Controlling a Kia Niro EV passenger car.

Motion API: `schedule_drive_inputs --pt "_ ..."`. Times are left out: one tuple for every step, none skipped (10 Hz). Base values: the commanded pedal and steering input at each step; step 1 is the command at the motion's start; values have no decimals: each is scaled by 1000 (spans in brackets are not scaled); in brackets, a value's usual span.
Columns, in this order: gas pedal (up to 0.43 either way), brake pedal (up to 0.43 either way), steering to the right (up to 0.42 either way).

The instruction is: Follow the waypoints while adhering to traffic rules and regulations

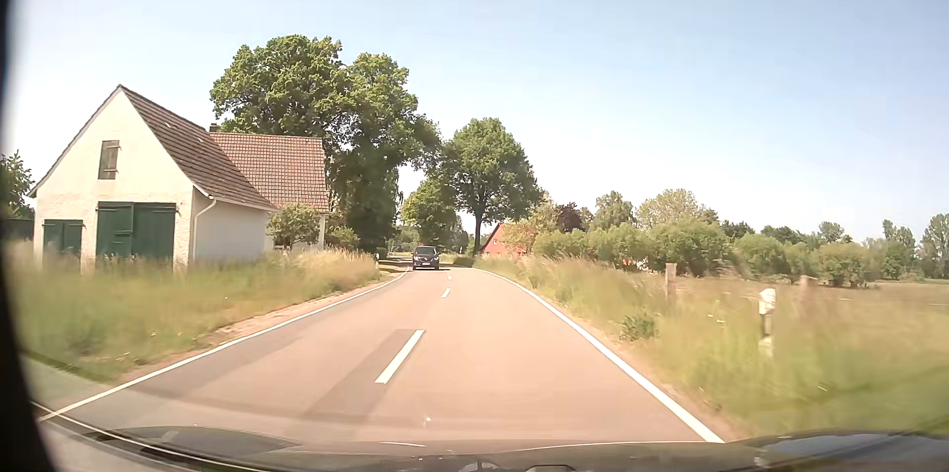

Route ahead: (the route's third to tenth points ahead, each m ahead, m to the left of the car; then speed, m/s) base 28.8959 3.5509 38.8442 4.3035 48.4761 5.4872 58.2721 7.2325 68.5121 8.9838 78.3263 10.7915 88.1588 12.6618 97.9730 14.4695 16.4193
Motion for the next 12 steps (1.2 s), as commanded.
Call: schedule_drive_inputs --pt "177 0 -14" --pt "177 0 -14" --pt "177 0 -15" --pt "177 0 -15" --pt "177 0 -16" --pt "177 0 -17" --pt "169 0 -18" --pt "169 0 -19" --pt "169 0 -19" --pt "169 0 -19" --pt "169 0 -19" --pt "169 0 -19"
